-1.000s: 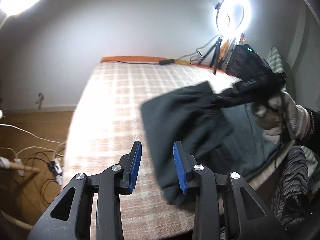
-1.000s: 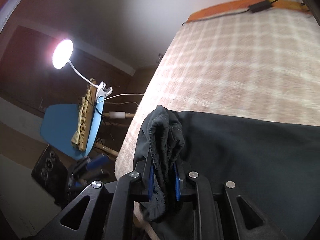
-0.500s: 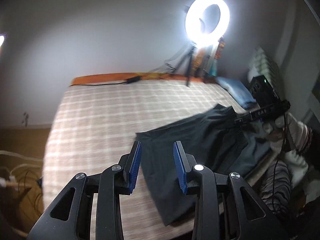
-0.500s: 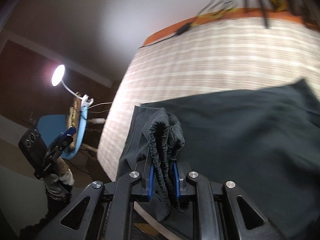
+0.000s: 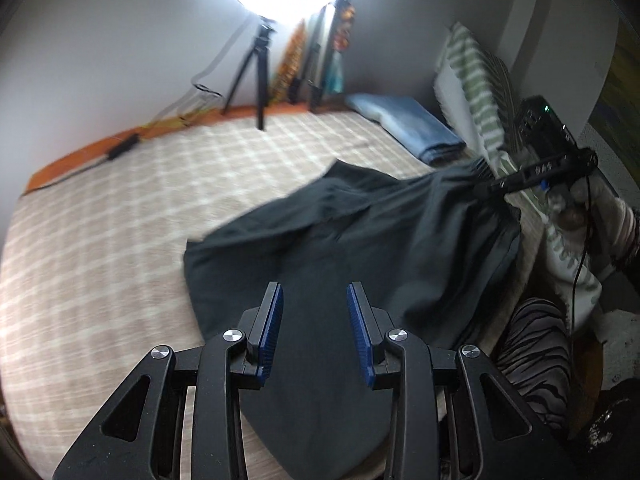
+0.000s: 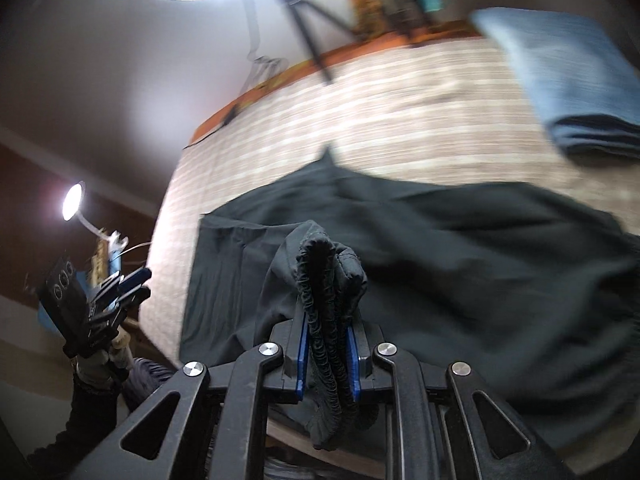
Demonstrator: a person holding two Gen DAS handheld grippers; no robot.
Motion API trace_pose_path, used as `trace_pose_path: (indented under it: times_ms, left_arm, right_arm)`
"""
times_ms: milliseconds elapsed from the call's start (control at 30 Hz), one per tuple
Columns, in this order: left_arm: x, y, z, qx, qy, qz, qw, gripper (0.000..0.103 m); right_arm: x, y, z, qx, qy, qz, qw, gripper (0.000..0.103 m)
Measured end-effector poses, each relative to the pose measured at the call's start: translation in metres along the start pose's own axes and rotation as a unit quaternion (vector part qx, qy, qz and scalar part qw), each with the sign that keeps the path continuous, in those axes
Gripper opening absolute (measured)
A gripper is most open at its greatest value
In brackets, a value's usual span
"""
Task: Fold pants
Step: 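Carry the waistband with the right gripper onto the pants and open it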
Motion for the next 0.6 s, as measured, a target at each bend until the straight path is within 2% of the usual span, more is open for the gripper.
trace_pose_path:
  times_ms: [233,400,533,600]
  left_arm:
    - [0.036,-0.009,0.030,0.037,-0.008,-0.038,0.9986,0.031]
    - [0.051,-0.013,0.040,0.038,-0.015,-0.052,0.9978,0.031]
    - [0.065,-0.018,0.050,0.048,-0.015,-0.064,0.9967,0.031]
    - [0.074,-0.024,0.056,0.058,-0.012,-0.076,0.9954,0.031]
  right_arm:
    - [-0.054,-0.007,0.082,0.034,-0.070,0.004,0.997,0.014]
    - [-0.072,-0.008,0.129,0.047,-0.121,-0.004,0.992,0.014]
    - [-0.068,-0.009,0.159,0.065,-0.116,0.002,0.991,0.016]
    - [-0.061,-0.012,0.165,0.059,-0.114,-0.001,0.992,0.027]
Point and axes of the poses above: each gripper's, at about its wrist camera, not at the fingertips, and x roughly the way its jaws point, z to its right, y to its top, the point moved 4 cm from there along x, roughly the way its jaws point, and after that the axes turned 5 degrees about -x, right-handed, at the moved point
